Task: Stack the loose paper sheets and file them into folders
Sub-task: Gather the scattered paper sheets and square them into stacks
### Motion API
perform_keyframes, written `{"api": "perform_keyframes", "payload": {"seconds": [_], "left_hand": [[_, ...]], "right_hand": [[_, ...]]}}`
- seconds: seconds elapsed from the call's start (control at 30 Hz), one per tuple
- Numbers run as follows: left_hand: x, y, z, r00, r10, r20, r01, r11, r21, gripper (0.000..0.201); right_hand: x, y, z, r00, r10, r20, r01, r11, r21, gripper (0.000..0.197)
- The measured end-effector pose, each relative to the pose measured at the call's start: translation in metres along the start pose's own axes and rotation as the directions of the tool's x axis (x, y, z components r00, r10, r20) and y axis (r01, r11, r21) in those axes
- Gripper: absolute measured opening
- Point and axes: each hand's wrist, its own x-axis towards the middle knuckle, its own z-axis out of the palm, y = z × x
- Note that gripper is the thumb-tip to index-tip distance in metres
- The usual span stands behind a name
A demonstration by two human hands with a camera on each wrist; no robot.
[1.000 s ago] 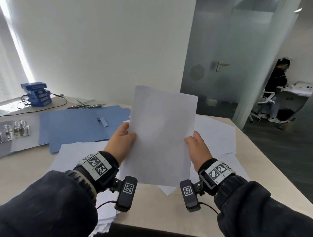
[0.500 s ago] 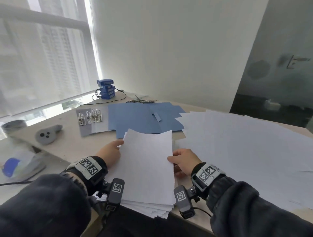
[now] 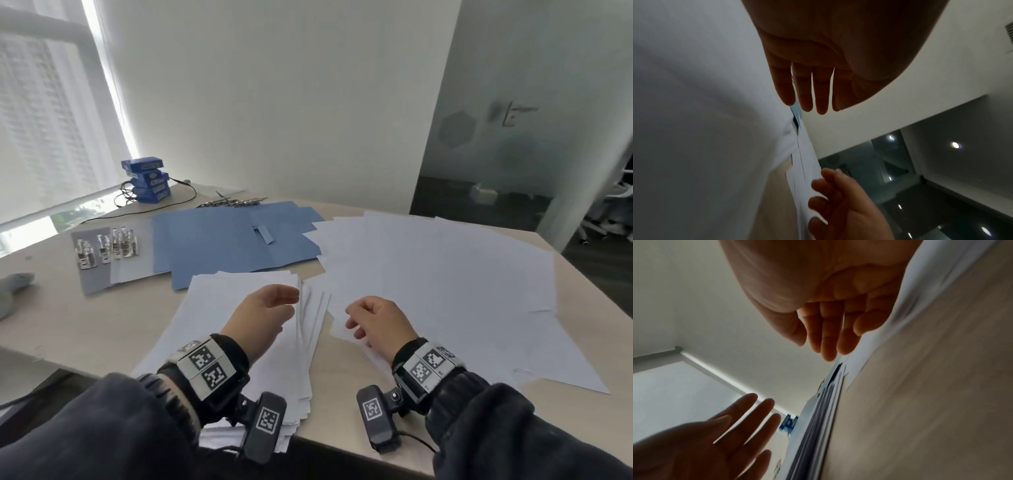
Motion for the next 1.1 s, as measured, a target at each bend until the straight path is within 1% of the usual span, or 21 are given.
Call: {"api": "perform_keyframes", "payload": {"seconds": [0.13,0.23,0.33,0.4,0.47,0.57,0.6,0.63,0.7,0.77,0.8,0.87,0.9,0.93,0.97,1.0,1.03,1.1], "left_hand": [[0.012,0.006,0.054,0.991,0.012,0.132,-0.016,0.999,0.030,0.031],[0.025,0.009,0.086,0.979,-0.001,0.204,-0.026,0.991,0.128,0.033],[0.040,0.010,0.112,0.973,-0.029,0.227,-0.021,0.977,0.213,0.039],[0.056,0.008,0.127,0.972,-0.063,0.225,-0.011,0.950,0.311,0.047],[0.071,0.006,0.138,0.969,-0.108,0.224,0.000,0.900,0.436,0.055],[0.082,0.006,0.154,0.947,-0.181,0.266,-0.046,0.741,0.670,0.065],[0.083,0.006,0.159,0.935,-0.200,0.294,-0.074,0.698,0.712,0.070],[0.083,0.008,0.164,0.923,-0.213,0.319,-0.102,0.666,0.739,0.071],[0.078,0.011,0.173,0.915,-0.206,0.347,-0.145,0.634,0.759,0.064],[0.075,0.014,0.180,0.923,-0.180,0.341,-0.154,0.640,0.753,0.058],[0.075,0.016,0.181,0.928,-0.163,0.334,-0.150,0.660,0.736,0.054],[0.080,0.021,0.180,0.937,-0.145,0.319,-0.111,0.742,0.661,0.049],[0.087,0.022,0.179,0.946,-0.137,0.295,-0.077,0.788,0.611,0.049],[0.094,0.022,0.178,0.960,-0.125,0.250,-0.045,0.812,0.581,0.051],[0.103,0.022,0.176,0.975,-0.113,0.192,-0.020,0.814,0.581,0.055],[0.112,0.019,0.174,0.983,-0.119,0.137,0.012,0.798,0.603,0.061],[0.120,0.017,0.172,0.985,-0.139,0.099,0.047,0.780,0.623,0.069],[0.134,0.012,0.170,0.978,-0.194,0.076,0.097,0.748,0.656,0.082]], "right_hand": [[-0.004,0.028,-0.054,0.980,0.008,-0.201,-0.015,0.999,-0.030,0.016],[-0.011,0.051,-0.097,0.948,0.018,-0.319,-0.040,0.997,-0.062,0.014],[-0.021,0.074,-0.137,0.907,0.044,-0.419,-0.105,0.987,-0.124,0.013],[-0.027,0.087,-0.159,0.867,0.079,-0.492,-0.189,0.966,-0.177,0.012],[-0.032,0.097,-0.179,0.835,0.140,-0.532,-0.310,0.918,-0.246,0.013],[-0.035,0.112,-0.200,0.820,0.285,-0.496,-0.486,0.805,-0.341,0.037],[-0.035,0.117,-0.204,0.812,0.318,-0.489,-0.521,0.772,-0.364,0.044],[-0.035,0.121,-0.207,0.803,0.336,-0.492,-0.545,0.748,-0.379,0.047],[-0.033,0.126,-0.209,0.790,0.343,-0.508,-0.564,0.730,-0.385,0.050],[-0.031,0.129,-0.211,0.785,0.343,-0.516,-0.571,0.724,-0.387,0.050],[-0.030,0.131,-0.213,0.778,0.341,-0.528,-0.575,0.724,-0.380,0.049],[-0.030,0.133,-0.219,0.748,0.328,-0.576,-0.584,0.738,-0.338,0.045],[-0.030,0.135,-0.222,0.727,0.322,-0.607,-0.588,0.748,-0.308,0.043],[-0.030,0.136,-0.225,0.703,0.315,-0.638,-0.592,0.756,-0.279,0.042],[-0.030,0.137,-0.227,0.680,0.313,-0.663,-0.598,0.759,-0.255,0.042],[-0.030,0.139,-0.228,0.664,0.314,-0.679,-0.605,0.759,-0.240,0.043],[-0.029,0.140,-0.228,0.660,0.318,-0.680,-0.610,0.755,-0.240,0.046],[-0.026,0.141,-0.227,0.683,0.323,-0.655,-0.617,0.735,-0.280,0.055]]}}
